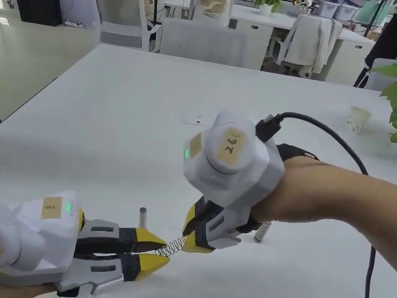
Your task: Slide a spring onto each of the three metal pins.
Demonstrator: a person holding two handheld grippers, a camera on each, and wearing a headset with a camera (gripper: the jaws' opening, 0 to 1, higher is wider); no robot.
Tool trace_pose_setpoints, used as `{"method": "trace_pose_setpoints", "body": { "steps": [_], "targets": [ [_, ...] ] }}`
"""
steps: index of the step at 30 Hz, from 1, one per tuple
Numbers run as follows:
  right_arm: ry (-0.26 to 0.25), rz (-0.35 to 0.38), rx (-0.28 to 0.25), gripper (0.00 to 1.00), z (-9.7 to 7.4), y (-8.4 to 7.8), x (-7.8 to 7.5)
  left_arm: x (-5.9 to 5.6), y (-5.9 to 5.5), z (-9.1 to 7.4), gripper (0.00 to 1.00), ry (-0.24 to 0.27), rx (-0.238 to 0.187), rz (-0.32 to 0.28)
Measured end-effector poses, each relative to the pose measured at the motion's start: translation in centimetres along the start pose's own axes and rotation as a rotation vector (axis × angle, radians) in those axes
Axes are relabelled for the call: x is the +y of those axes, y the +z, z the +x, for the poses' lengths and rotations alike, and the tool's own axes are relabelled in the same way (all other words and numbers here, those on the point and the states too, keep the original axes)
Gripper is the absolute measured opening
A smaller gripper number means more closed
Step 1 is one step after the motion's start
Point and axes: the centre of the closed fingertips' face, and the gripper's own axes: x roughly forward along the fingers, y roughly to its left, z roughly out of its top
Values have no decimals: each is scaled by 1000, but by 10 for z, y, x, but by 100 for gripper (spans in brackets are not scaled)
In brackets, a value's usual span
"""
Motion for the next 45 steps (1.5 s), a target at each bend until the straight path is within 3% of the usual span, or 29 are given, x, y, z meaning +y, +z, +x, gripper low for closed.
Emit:
{"method": "trace_pose_setpoints", "body": {
  "steps": [12, 23, 30, 34, 45],
  "targets": [
    [23, 32, -28, 14, 5, -1, 2, -1, 6, -4, 2, 6, -20, -9],
    [35, 40, -41, 10, 7, 1, 4, -3, 16, -2, 2, -5, -34, 9],
    [29, 29, -47, 9, 4, 4, 5, -3, 16, -2, 3, 1, -34, 7],
    [23, 24, -53, 9, 2, 8, 5, -4, 10, -1, 6, 0, -9, 21],
    [26, 12, -57, 9, 1, 15, 7, -3, 8, 0, 2, -8, -10, 16]
  ]
}}
